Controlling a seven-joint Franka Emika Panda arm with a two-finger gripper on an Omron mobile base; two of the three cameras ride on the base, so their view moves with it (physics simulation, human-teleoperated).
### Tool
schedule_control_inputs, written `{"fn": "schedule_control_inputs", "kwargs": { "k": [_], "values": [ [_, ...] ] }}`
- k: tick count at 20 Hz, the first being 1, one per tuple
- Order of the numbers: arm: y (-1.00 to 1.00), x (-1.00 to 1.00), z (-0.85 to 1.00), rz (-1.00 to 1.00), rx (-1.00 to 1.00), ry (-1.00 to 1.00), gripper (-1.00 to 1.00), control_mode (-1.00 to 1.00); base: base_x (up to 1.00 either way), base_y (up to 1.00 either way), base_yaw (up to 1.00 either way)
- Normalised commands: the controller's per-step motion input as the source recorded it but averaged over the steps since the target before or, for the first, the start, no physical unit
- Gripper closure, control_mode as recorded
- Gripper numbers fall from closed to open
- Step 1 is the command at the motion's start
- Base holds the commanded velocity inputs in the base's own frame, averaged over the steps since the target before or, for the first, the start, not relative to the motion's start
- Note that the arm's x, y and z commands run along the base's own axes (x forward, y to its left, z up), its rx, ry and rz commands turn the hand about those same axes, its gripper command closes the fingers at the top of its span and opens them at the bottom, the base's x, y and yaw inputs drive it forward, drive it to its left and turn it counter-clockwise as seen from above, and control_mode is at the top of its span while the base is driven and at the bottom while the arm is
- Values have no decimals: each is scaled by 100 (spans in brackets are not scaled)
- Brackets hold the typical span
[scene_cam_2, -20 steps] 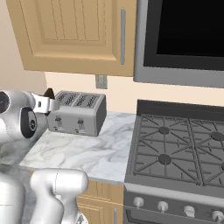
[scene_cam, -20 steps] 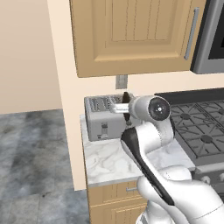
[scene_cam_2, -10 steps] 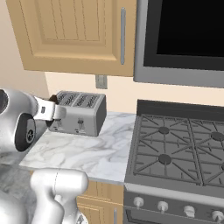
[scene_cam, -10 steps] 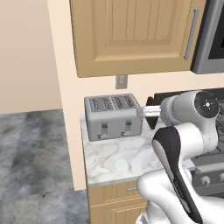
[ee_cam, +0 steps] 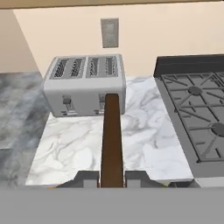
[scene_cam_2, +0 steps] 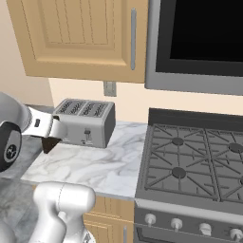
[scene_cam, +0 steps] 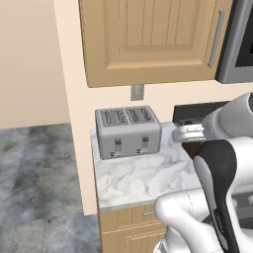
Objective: Start the toaster. Once the lever pops up, take the bread to the plate on the dining counter.
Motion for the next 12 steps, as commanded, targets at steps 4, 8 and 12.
{"fn": "schedule_control_inputs", "kwargs": {
  "k": [4,8,12],
  "values": [
    [-11,-33,0,0,-10,1,100,-100,0,0,0],
    [-39,-20,6,0,-3,3,100,-100,0,0,0],
    [-25,-9,7,0,0,3,100,-100,0,0,0]
  ]
}}
